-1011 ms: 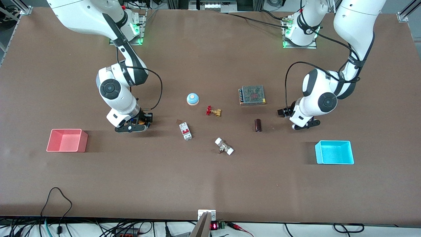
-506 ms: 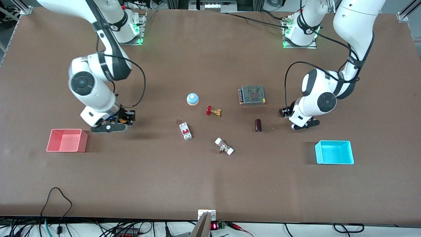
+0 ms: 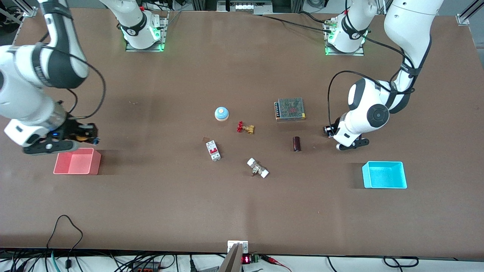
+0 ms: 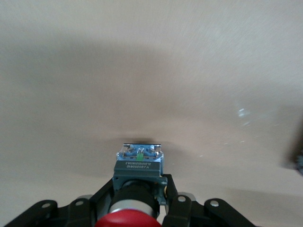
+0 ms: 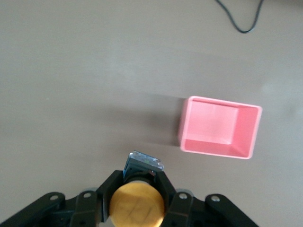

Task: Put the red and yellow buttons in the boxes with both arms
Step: 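Carry the yellow button to the pink box while the left gripper carries red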

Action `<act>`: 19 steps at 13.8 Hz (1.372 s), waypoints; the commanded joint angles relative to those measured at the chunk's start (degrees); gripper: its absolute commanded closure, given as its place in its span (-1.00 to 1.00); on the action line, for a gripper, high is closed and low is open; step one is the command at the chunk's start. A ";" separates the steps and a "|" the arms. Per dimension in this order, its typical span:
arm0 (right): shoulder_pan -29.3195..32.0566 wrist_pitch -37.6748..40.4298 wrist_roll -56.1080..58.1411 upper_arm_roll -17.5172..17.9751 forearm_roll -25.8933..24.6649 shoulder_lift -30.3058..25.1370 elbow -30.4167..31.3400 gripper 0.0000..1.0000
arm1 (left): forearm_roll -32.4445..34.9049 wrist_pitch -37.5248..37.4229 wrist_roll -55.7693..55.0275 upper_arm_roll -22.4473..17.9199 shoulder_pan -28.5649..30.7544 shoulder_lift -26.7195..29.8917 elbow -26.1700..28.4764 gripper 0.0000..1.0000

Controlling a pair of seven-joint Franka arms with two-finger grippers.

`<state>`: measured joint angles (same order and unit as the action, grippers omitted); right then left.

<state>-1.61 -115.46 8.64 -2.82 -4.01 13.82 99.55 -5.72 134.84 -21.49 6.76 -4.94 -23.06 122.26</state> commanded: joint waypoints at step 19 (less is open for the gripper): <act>10.75 -19.63 20.89 -0.78 9.63 18.78 -4.19 0.41 | 8.88 -3.09 27.38 -0.69 15.93 -9.27 -26.10 0.94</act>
<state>8.36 -135.34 26.64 -4.22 3.74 31.59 95.97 2.28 133.75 4.85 5.71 10.86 -30.29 100.03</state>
